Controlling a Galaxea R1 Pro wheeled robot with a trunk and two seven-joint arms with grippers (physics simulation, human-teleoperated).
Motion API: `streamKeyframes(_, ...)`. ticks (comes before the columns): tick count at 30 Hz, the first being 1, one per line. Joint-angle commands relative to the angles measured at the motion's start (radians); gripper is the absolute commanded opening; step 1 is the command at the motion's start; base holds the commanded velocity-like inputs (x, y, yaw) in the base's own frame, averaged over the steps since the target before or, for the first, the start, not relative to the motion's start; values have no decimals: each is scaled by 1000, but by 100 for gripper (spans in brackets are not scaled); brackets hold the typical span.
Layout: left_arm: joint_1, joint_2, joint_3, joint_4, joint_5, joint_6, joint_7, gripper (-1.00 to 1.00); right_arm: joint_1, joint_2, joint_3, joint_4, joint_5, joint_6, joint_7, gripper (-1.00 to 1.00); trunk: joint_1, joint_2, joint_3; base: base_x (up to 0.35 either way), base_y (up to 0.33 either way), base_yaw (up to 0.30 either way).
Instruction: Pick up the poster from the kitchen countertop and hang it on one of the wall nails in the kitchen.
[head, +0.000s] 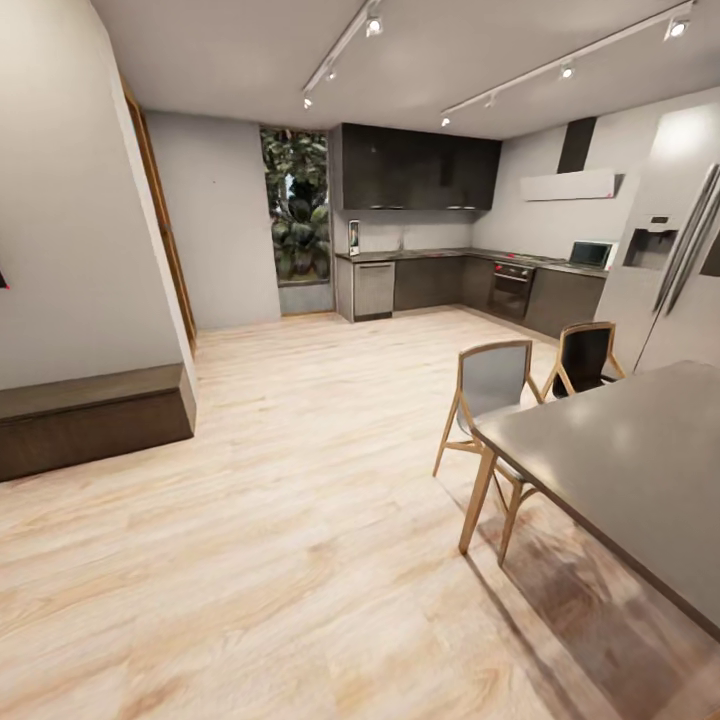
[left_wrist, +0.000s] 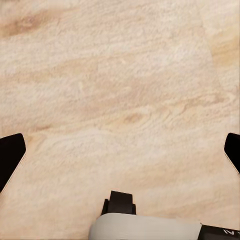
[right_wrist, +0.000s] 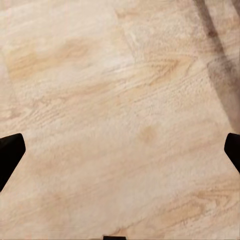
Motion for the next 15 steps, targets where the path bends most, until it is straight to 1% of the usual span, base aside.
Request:
streamKeyframes(1,0,0,1,-1,0,-2,0,100,-1,-1,4,1,3,-3,0,100,1,0,-1,338,76,0)
streamKeyframes(15,0,0,1,-1,0,-2,0,100,-1,-1,4,1,3,-3,0,100,1,0,-1,338,77,0)
